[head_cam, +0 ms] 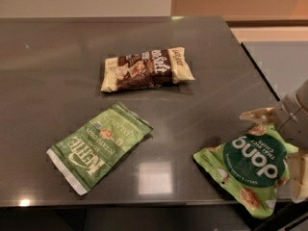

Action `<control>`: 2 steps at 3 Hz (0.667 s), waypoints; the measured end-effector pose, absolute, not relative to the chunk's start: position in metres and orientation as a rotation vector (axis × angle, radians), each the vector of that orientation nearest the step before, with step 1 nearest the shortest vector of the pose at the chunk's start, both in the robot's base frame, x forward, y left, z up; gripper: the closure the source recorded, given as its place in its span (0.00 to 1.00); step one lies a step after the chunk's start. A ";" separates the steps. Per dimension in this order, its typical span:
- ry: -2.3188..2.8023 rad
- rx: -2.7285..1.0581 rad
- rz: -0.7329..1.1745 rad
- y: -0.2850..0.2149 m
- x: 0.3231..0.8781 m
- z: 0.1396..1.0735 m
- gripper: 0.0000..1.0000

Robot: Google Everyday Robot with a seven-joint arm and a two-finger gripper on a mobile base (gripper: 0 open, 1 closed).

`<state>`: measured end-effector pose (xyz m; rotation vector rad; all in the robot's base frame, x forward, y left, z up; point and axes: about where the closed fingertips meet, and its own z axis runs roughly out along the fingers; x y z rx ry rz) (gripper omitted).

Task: Pick green rice chip bag

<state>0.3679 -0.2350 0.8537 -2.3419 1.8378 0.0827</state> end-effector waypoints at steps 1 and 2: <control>1.827 -2.388 0.073 -0.234 0.365 0.847 0.20; 1.834 -2.401 0.067 -0.233 0.366 0.848 0.44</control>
Offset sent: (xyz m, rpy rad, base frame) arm -0.0015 0.0018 -0.0067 -0.0556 0.0354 0.0273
